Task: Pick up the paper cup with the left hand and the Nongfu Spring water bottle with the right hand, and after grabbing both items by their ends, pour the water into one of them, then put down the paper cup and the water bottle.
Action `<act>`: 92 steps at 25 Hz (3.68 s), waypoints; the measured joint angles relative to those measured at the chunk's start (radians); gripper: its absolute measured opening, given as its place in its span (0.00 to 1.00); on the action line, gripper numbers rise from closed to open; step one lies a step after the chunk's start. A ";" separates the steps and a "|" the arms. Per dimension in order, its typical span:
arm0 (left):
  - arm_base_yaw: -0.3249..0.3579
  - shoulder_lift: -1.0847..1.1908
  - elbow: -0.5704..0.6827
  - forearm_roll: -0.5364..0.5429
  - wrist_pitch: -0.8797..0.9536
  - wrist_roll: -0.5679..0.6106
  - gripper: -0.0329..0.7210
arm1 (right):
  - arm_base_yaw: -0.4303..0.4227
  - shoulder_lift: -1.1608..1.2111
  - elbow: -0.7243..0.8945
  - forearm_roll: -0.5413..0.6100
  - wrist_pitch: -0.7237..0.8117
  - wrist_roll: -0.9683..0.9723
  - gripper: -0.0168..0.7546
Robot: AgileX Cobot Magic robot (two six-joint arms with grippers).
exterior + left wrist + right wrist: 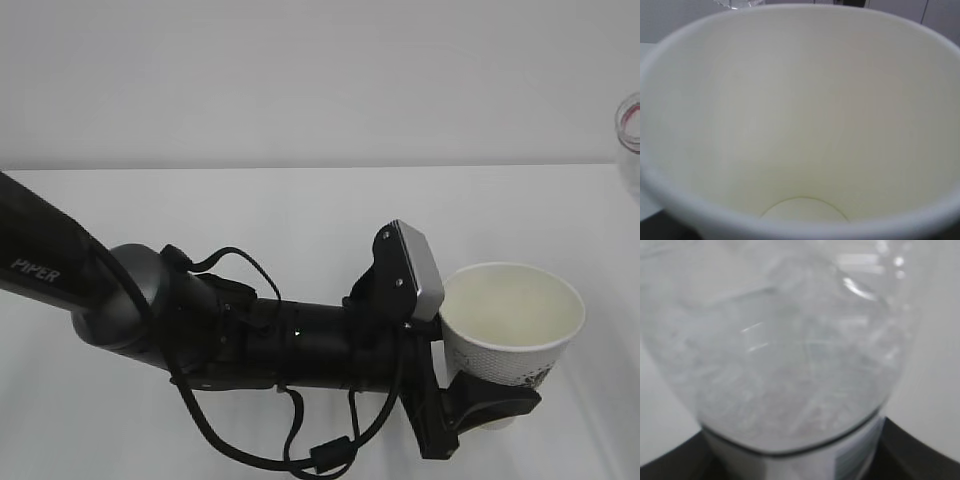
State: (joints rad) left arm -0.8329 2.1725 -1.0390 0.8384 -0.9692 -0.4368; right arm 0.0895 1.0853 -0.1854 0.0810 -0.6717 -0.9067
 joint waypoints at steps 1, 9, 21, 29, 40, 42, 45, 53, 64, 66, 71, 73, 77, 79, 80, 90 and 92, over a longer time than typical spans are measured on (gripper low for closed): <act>0.000 0.000 0.000 0.011 0.000 0.000 0.77 | 0.000 0.000 0.000 0.000 0.000 -0.016 0.59; 0.000 0.000 0.000 0.041 -0.007 0.000 0.77 | 0.000 0.017 0.000 0.033 0.000 -0.137 0.59; 0.000 0.000 0.000 0.060 -0.037 0.000 0.77 | 0.000 0.114 0.000 0.038 -0.087 -0.231 0.59; 0.000 0.000 0.000 0.031 -0.037 0.000 0.77 | 0.000 0.114 0.000 0.018 -0.116 -0.262 0.59; 0.000 0.000 0.000 0.021 -0.037 0.000 0.77 | 0.000 0.114 0.048 -0.029 -0.190 -0.298 0.59; 0.000 0.000 0.000 0.021 -0.037 0.000 0.77 | 0.000 0.114 0.049 -0.026 -0.190 -0.306 0.59; 0.000 0.000 0.000 0.021 -0.037 0.000 0.77 | 0.000 0.114 0.049 -0.015 -0.190 -0.325 0.59; 0.000 0.000 0.000 0.021 -0.037 0.000 0.77 | 0.000 0.114 0.049 -0.011 -0.190 -0.377 0.59; 0.000 0.000 0.000 0.021 -0.037 0.000 0.77 | 0.000 0.114 0.049 -0.011 -0.190 -0.445 0.59; 0.000 0.000 0.000 0.021 -0.037 0.000 0.77 | 0.000 0.114 0.049 -0.010 -0.190 -0.448 0.59; 0.000 0.000 0.000 0.021 -0.037 0.000 0.77 | 0.000 0.114 0.051 -0.009 -0.215 -0.465 0.59; 0.000 0.000 0.000 0.021 -0.037 0.000 0.77 | 0.000 0.114 0.051 -0.009 -0.237 -0.471 0.59; 0.000 0.000 0.000 0.021 -0.037 0.000 0.77 | 0.000 0.114 0.051 -0.009 -0.244 -0.492 0.59; 0.000 0.000 0.000 0.021 -0.037 0.000 0.77 | 0.000 0.114 0.051 -0.009 -0.248 -0.502 0.59; 0.000 0.000 0.000 0.021 -0.037 0.000 0.77 | 0.000 0.114 0.051 -0.009 -0.249 -0.508 0.59; 0.000 0.000 0.000 0.021 -0.037 0.000 0.77 | 0.000 0.114 0.059 -0.009 -0.284 -0.535 0.59; 0.000 0.000 0.000 0.021 -0.037 0.000 0.77 | 0.000 0.114 0.059 -0.009 -0.287 -0.535 0.59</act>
State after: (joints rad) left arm -0.8329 2.1725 -1.0390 0.8595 -1.0059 -0.4366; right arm 0.0895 1.1993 -0.1264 0.0723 -0.9583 -1.4413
